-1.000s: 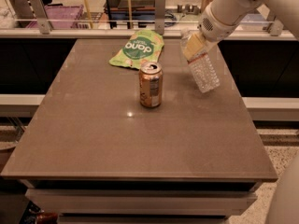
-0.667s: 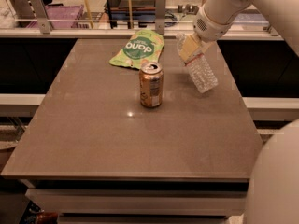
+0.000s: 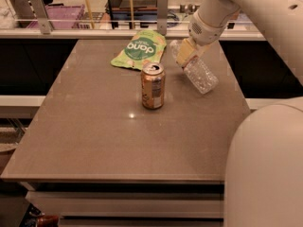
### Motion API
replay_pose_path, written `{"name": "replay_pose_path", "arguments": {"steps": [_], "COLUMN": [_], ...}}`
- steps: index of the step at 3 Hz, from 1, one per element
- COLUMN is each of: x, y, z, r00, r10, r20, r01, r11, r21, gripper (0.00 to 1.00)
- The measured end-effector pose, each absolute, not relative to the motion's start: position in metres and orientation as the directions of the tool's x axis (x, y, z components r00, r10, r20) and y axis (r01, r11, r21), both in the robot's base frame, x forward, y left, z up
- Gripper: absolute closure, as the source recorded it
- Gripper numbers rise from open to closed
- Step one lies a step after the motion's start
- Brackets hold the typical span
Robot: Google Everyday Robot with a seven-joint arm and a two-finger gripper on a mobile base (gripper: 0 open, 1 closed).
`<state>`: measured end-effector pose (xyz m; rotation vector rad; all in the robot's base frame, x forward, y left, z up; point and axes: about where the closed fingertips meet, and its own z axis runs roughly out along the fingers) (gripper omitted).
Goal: Knock water bottle over
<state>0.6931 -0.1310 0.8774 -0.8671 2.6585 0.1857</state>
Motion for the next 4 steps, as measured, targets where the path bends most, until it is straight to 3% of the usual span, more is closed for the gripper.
{"name": "replay_pose_path", "arguments": {"steps": [2,4], "x": [0.708,0.714], "y": [-0.119,-0.119], "z": [0.853,0.845], "r00": [-0.759,-0.731], "r10": [-0.536,-0.445], "r20": [-0.37,-0.518], "r01": [-0.598,-0.57], "r11": [0.798,0.815], "r21": [0.07,0.104], "gripper": [1.0,1.0]}}
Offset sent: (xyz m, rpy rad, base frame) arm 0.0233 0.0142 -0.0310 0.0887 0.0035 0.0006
